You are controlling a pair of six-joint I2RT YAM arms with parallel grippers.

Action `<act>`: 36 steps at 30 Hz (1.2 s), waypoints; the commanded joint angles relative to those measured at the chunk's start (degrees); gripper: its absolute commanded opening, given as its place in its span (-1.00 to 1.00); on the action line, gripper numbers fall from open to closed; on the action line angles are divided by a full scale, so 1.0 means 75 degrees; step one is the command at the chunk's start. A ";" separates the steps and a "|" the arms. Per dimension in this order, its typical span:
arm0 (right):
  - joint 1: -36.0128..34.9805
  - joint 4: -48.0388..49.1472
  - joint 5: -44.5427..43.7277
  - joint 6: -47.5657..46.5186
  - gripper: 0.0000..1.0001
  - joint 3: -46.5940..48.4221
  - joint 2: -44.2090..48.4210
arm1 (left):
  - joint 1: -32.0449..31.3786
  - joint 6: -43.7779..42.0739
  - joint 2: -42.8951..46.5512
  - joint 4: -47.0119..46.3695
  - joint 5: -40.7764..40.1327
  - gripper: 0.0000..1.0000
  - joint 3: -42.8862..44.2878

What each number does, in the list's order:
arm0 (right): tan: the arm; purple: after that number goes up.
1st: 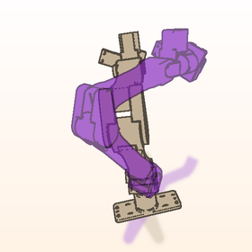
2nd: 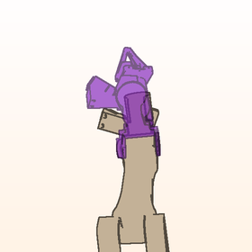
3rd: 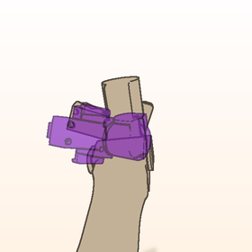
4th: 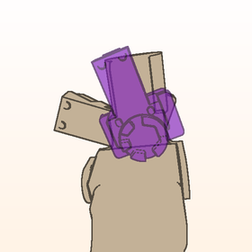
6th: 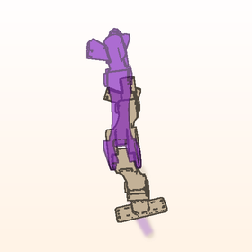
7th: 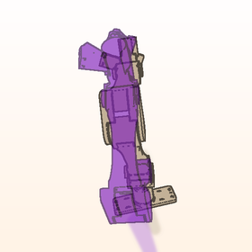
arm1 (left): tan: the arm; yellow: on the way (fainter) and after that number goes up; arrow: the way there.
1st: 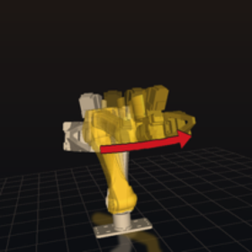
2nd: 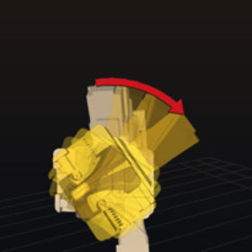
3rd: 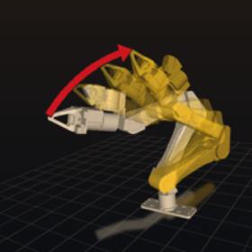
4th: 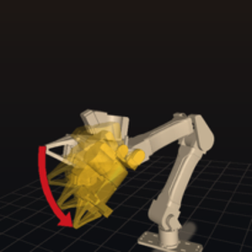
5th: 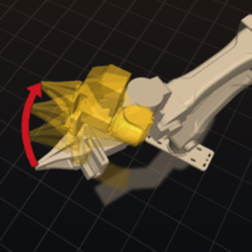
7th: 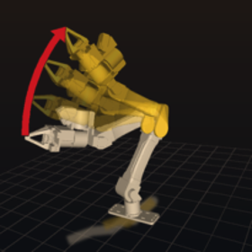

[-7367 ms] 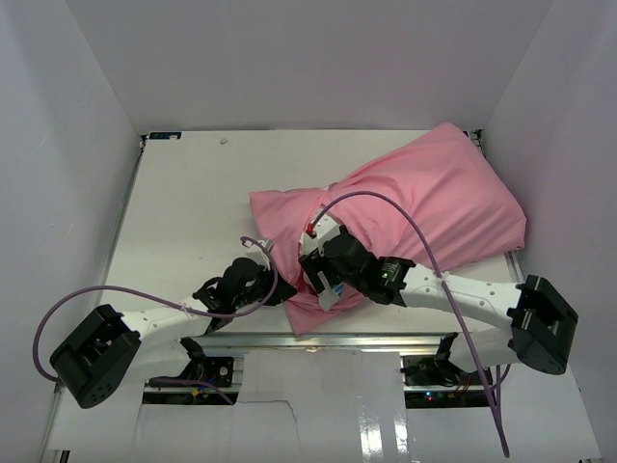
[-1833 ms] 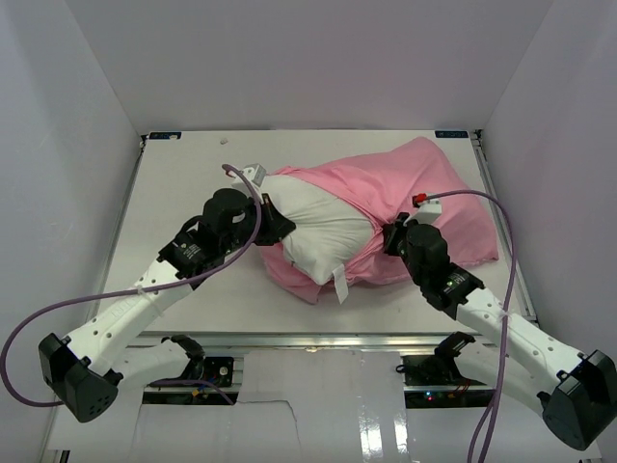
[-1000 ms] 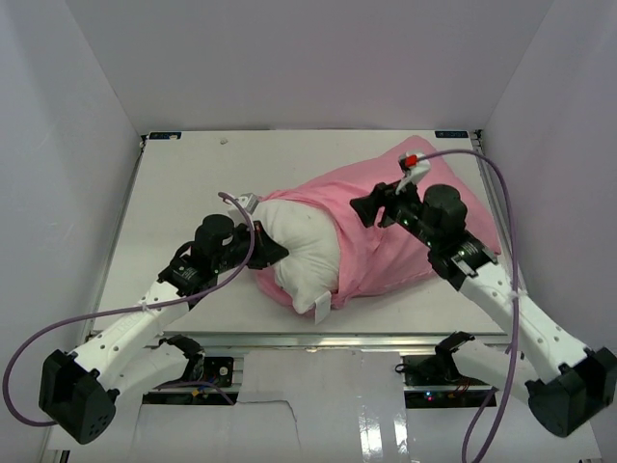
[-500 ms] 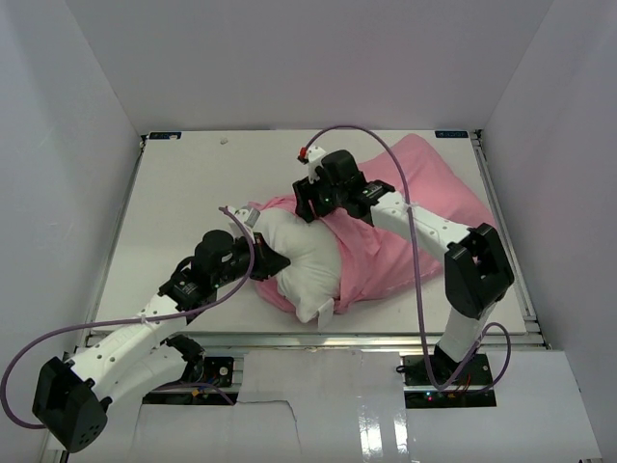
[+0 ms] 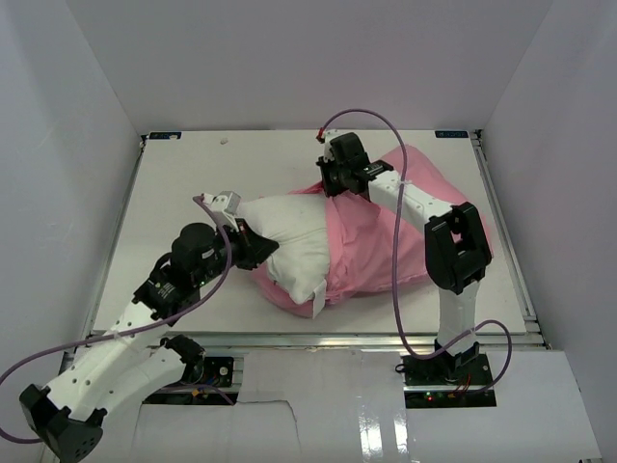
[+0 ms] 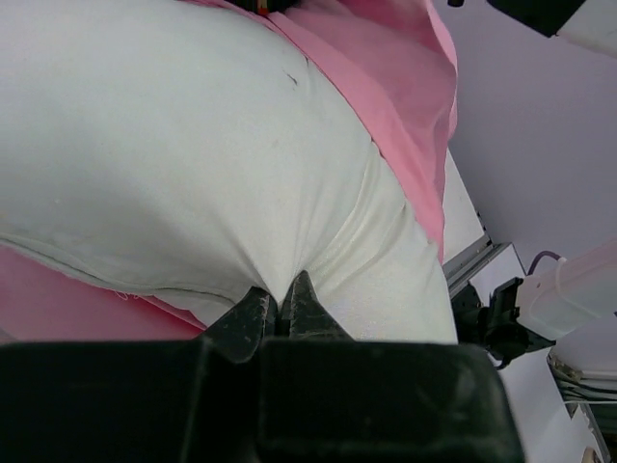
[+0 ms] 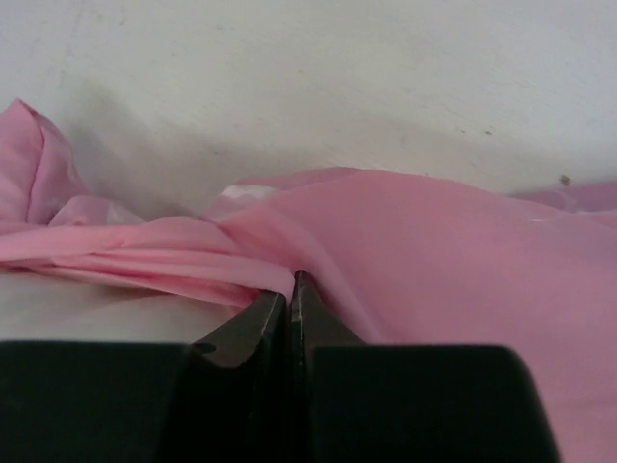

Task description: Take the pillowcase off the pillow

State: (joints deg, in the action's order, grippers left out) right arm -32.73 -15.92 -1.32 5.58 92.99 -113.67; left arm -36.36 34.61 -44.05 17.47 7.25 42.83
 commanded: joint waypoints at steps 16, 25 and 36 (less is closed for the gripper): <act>0.0708 0.1315 0.0201 0.0544 0.28 -0.2239 0.3072 | -0.0051 0.0624 0.0718 -0.0337 -0.1083 -1.00 -0.0261; -0.0250 0.0388 -0.0092 0.0778 0.54 -0.2014 0.5274 | -0.0051 0.0870 0.0132 -0.1110 -0.1095 -1.00 -0.0367; -0.3730 0.2240 -0.2468 0.1927 0.48 -0.6724 0.7960 | -0.0051 0.0800 -0.1425 -0.1124 -0.1411 -1.00 0.0570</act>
State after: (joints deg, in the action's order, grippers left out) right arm -55.94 -3.25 -10.70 16.88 45.45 -55.83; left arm -36.86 40.53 -53.65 12.38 -1.50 43.00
